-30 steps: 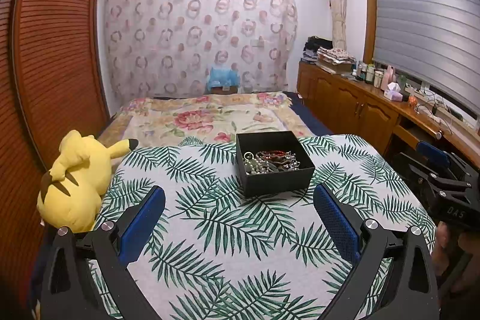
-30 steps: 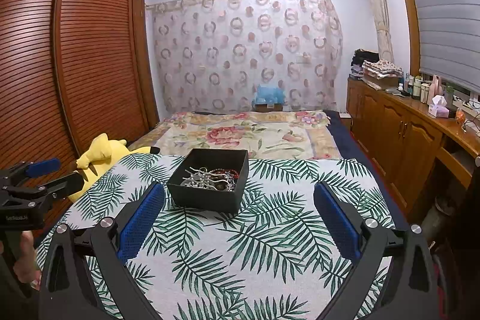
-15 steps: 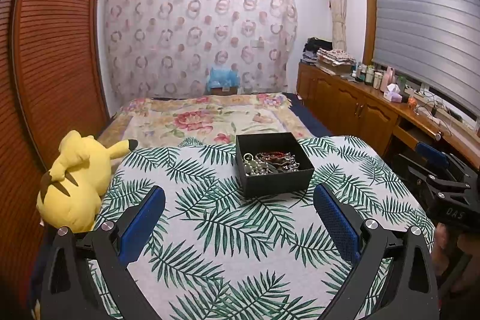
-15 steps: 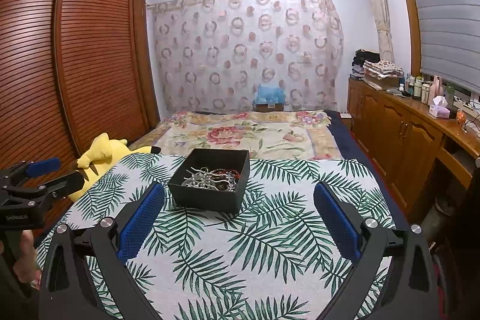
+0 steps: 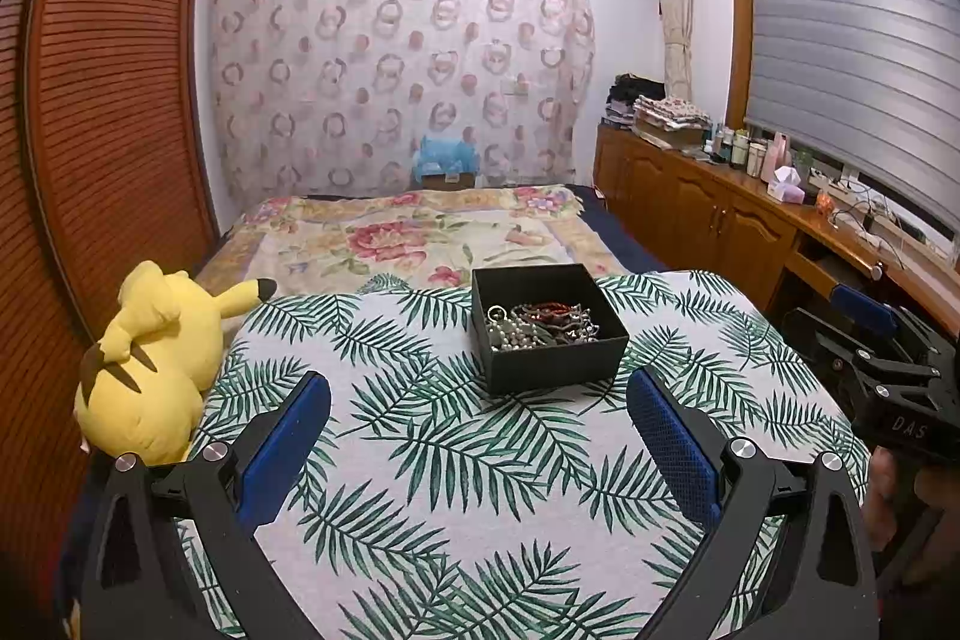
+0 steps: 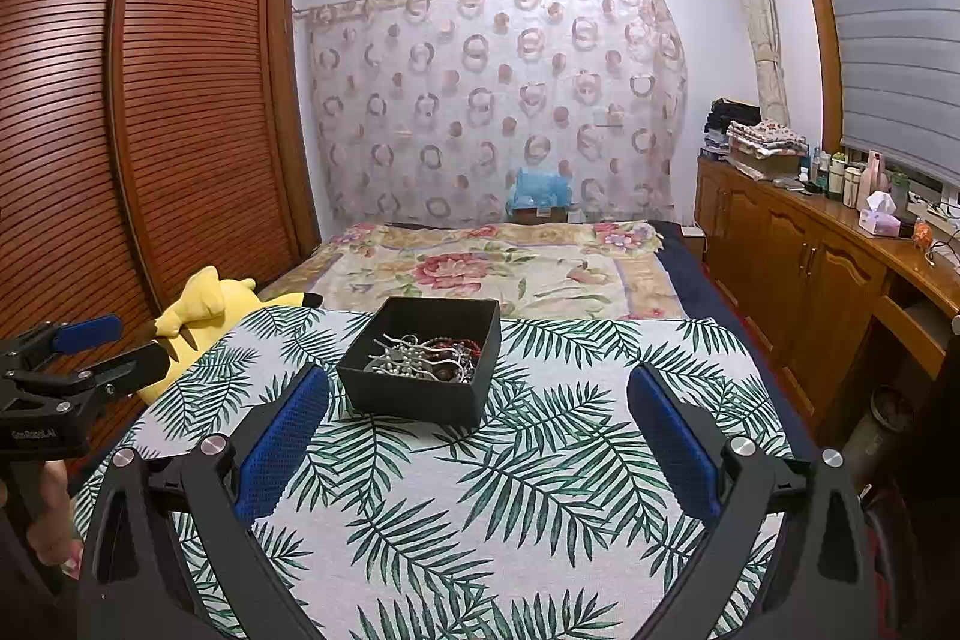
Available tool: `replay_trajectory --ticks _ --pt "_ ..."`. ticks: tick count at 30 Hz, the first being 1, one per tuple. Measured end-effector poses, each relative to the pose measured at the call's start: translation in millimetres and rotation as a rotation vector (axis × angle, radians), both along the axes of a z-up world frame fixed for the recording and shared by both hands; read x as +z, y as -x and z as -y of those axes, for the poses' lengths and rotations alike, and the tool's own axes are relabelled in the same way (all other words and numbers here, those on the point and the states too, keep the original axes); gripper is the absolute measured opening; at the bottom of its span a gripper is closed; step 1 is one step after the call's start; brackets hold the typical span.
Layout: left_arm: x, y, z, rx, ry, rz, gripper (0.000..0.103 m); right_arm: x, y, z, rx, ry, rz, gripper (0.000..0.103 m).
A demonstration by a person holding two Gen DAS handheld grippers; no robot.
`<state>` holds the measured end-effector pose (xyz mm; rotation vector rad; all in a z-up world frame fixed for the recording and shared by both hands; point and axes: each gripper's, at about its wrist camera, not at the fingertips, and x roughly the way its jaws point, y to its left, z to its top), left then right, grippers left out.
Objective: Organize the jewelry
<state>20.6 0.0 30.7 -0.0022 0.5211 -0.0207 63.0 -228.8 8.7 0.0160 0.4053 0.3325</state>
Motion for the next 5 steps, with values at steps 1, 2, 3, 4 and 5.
replay_trajectory --ticks 1,2,3,4,5 --pt "-0.4 0.8 0.5 -0.001 0.002 -0.001 0.095 0.6 -0.3 -0.1 -0.001 0.000 0.000 0.100" --pt "-0.3 1.0 0.4 -0.001 0.004 0.000 0.095 0.7 -0.4 -0.1 -0.001 0.000 0.000 0.100" --pt "0.0 0.4 0.1 0.000 0.003 0.001 0.095 0.2 0.0 0.0 0.000 0.000 0.000 0.100" --pt "0.1 0.0 -0.1 -0.001 0.003 0.001 0.095 0.4 -0.2 -0.1 0.000 0.000 0.000 0.100" --pt "-0.3 0.8 1.0 -0.001 0.004 0.000 0.095 0.4 -0.2 -0.1 0.000 0.000 0.000 0.100"
